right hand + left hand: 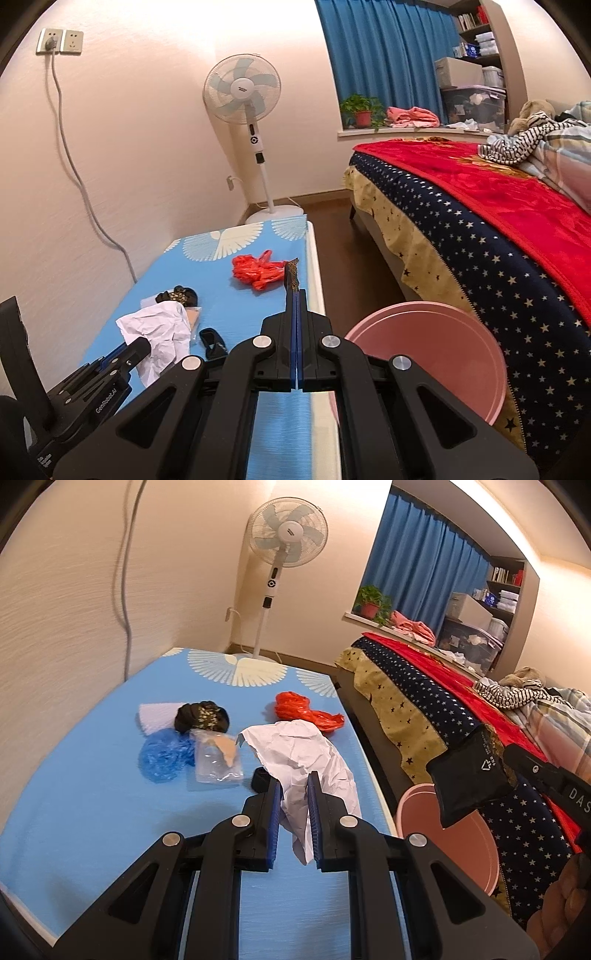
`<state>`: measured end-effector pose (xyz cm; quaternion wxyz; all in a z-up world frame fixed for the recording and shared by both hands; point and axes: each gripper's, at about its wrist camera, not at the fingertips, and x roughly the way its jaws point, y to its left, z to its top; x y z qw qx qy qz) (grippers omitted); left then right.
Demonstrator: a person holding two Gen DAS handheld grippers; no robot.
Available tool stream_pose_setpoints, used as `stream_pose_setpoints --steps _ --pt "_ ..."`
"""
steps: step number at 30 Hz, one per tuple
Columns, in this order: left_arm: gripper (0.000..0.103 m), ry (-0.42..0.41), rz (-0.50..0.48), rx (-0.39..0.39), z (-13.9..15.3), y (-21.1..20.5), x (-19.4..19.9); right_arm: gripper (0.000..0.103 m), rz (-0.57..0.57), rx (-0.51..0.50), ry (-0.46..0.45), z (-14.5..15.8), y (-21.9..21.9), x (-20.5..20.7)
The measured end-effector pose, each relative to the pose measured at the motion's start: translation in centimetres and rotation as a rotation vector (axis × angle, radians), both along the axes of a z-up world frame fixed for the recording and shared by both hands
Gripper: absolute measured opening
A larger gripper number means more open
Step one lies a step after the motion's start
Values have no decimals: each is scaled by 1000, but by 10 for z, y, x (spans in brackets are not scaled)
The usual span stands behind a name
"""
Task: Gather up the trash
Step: 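Carry the white paper and black pouch with both tools over the pink wastebasket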
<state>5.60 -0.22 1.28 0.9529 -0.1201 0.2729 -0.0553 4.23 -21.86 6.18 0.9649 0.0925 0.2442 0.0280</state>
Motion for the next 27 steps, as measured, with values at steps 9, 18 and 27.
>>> stream_pose_setpoints --steps 9,18,27 --pt "14 -1 -40 -3 0 -16 5 0 -43 -3 6 0 -16 0" --pt "14 -1 -71 -5 -1 -31 9 0 -89 0 1 5 -34 -2" --pt "14 -12 -114 6 0 -48 11 0 -149 -6 12 1 -49 -1"
